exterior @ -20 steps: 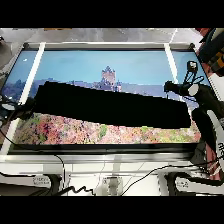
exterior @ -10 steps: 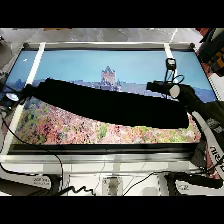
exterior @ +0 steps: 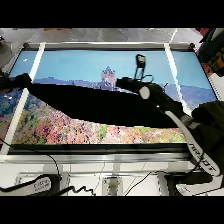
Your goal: Fold the clothes and pants, and hang the long-sleeved shirts on hangers.
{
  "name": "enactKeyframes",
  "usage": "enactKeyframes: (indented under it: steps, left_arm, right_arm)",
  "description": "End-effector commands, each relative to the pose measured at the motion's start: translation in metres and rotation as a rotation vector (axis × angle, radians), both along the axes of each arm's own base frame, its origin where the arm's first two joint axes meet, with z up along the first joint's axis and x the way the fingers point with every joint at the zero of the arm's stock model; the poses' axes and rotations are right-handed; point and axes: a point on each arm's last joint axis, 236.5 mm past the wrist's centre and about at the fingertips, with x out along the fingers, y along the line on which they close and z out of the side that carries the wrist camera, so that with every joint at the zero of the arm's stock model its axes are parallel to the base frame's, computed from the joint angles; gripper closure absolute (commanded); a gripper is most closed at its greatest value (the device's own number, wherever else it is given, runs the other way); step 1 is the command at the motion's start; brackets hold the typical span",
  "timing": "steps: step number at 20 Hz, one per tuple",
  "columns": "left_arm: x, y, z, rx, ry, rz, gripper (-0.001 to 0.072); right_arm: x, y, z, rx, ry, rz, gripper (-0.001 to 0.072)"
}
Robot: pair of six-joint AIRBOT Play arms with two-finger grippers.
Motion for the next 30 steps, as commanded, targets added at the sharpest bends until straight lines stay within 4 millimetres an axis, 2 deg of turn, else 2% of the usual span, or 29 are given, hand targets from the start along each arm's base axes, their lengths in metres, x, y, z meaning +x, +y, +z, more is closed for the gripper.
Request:
enactKeyframes:
  steps: [1,3,6,9,11,13,16,18,19,22,24,26,30]
  left_arm:
    - [-0.030,-0.065,0.055,-0.064,-0.049,-0.155,0.0695]
    - [-0.041,-0.099,0.094,-0.127,-0.134,-0.211,0.0695]
    - [-0.062,-0.139,0.149,-0.214,-0.264,-0.278,0.0695]
    - [-0.085,-0.164,0.195,-0.295,-0.373,-0.325,0.0694]
    - [-0.094,-0.169,0.205,-0.301,-0.393,-0.333,0.0695]
    - [-0.106,-0.177,0.204,-0.317,-0.364,-0.356,0.0696]
    - [-0.122,-0.181,0.200,-0.279,-0.329,-0.387,0.0695]
    - [-0.122,-0.174,0.194,-0.235,-0.312,-0.372,0.0695]
    - [-0.121,-0.172,0.187,-0.222,-0.290,-0.371,0.0695]
    - [-0.118,-0.171,0.160,-0.230,-0.207,-0.377,0.0695]
    - [-0.110,-0.167,0.147,-0.234,-0.180,-0.363,0.0695]
    - [-0.097,-0.154,0.136,-0.210,-0.169,-0.323,0.0695]
    - [-0.069,-0.139,0.123,-0.262,-0.167,-0.237,0.0695]
  right_arm:
    - [-0.021,0.082,0.001,0.091,0.080,0.110,0.0697]
    - [-0.036,0.123,-0.002,0.111,0.124,0.179,0.0697]
    - [-0.059,0.175,-0.013,0.143,0.182,0.262,0.0697]
    - [-0.085,0.219,-0.033,0.188,0.256,0.321,0.0698]
    - [-0.098,0.242,-0.049,0.216,0.303,0.331,0.0698]
    - [-0.107,0.260,-0.064,0.258,0.369,0.322,0.0698]
    - [-0.115,0.268,-0.072,0.268,0.404,0.336,0.0697]
    - [-0.116,0.258,-0.073,0.214,0.408,0.362,0.0696]
    - [-0.114,0.246,-0.074,0.158,0.398,0.391,0.0696]
    - [-0.091,0.198,-0.063,0.057,0.389,0.382,0.0696]
    - [-0.067,0.159,-0.045,0.047,0.388,0.335,0.0696]
    - [-0.047,0.116,-0.027,0.041,0.401,0.289,0.0696]
    - [-0.033,0.025,0.005,-0.092,0.365,0.338,0.0696]
